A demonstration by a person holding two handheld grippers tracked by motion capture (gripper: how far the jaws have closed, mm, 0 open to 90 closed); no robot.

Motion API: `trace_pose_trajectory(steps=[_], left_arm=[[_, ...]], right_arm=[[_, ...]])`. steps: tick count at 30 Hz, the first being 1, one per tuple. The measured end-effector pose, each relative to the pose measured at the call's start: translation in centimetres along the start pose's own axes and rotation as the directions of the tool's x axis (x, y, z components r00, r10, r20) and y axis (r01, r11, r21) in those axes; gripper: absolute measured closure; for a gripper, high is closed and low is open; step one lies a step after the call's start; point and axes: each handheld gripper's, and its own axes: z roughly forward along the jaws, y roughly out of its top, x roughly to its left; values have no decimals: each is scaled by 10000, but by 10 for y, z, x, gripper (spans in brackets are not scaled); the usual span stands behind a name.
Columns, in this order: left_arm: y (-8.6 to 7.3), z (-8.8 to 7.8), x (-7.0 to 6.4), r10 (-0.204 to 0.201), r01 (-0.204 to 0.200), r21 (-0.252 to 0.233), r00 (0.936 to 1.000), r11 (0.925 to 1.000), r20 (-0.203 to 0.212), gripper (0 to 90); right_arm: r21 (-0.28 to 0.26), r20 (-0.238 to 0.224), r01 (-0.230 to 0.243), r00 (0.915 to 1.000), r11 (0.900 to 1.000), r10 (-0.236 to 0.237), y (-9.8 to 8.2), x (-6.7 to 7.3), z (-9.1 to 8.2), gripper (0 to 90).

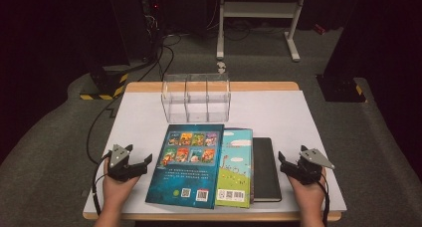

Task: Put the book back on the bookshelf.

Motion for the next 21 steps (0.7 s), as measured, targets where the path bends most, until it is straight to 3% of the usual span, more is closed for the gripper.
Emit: trace_pose_trajectory(steps=[4, 11, 14, 16, 21], left_arm=[[0, 1, 2, -171, 169, 237, 9998, 9996, 96, 135], [0, 0, 2, -214, 213, 188, 9998, 9996, 46, 123], [1, 0, 1, -450, 449, 166, 9989, 9989, 93, 124], [2, 0, 0, -230, 226, 279, 9996, 9994, 132, 132], [2, 0, -2, -179, 168, 309, 9992, 9994, 344, 132]], right_arm=[[-277, -106, 32, 9999, 9996, -35, -1, 0, 0, 135], [-383, -128, -82, 9999, 9992, 77, -1, 0, -1, 126], [-328, -133, -81, 9999, 9994, 76, -1, -1, -1, 120], [-268, -195, -128, 9997, 9996, 123, -1, -1, -1, 105], [-287, 18, 29, 10000, 9996, -29, -2, -1, 0, 86]])
